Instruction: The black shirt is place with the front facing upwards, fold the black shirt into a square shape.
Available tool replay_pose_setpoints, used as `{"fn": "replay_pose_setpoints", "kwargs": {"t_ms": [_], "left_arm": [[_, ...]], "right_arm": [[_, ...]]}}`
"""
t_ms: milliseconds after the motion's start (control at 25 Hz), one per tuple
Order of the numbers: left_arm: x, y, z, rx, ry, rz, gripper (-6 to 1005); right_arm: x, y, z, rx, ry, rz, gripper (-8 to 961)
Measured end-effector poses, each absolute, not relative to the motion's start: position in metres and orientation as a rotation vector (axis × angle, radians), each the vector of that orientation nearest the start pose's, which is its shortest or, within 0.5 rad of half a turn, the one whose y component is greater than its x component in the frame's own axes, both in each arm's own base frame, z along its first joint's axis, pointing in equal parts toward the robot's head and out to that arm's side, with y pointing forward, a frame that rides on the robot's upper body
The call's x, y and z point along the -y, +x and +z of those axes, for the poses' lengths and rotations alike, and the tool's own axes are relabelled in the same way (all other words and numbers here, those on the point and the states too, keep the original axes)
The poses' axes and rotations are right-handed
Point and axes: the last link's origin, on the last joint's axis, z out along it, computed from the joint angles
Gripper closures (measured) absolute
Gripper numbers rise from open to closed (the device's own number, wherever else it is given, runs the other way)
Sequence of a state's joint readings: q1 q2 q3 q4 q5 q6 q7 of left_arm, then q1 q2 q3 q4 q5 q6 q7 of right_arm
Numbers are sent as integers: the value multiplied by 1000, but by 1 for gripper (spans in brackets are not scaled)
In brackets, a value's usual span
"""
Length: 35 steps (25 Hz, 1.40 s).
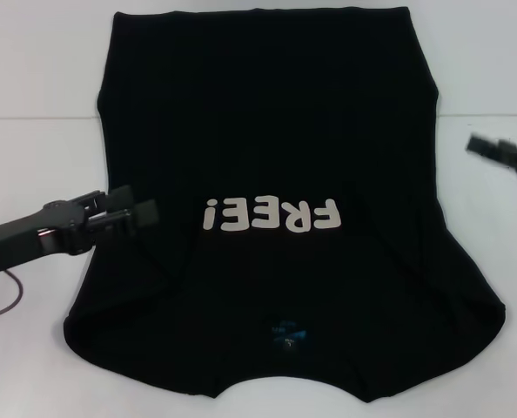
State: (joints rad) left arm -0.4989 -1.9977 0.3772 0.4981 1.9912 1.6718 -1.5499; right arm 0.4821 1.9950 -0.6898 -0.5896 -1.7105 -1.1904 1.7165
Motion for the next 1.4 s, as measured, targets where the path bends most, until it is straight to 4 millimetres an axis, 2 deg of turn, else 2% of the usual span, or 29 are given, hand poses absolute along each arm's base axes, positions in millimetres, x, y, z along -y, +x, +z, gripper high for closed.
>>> {"fn": "replay_pose_setpoints", "kwargs": {"t_ms": [80,200,320,480,680,960,1160,1400], "left_arm": [[-312,-295,50,1068,-2445,-1070,225],[-305,-298,61,1104,-2453,-1078,227],[-305,-306,71,1236,-2425,-1012,228],[-306,-313,79,1420,-2448,-848,230],[-305,-318,87,1516,-2496,-554,232],[-311,-316,97,1493,-2523,-286,235],[-318,-318,89,1631,-2445,-147,237],[-319,-315,83,1740,-2402,-105,240]], "right_arm": [[-355,317,53,-1049,-2173,817,189],[-331,321,43,-873,-2275,790,112],[-312,320,27,-695,-2344,776,35],[-295,316,2,-530,-2430,736,35],[-281,314,-16,-443,-2484,752,35],[-276,321,-12,-437,-2438,756,34],[-273,323,-12,-448,-2434,752,34],[-271,325,-14,-463,-2432,747,34]]}}
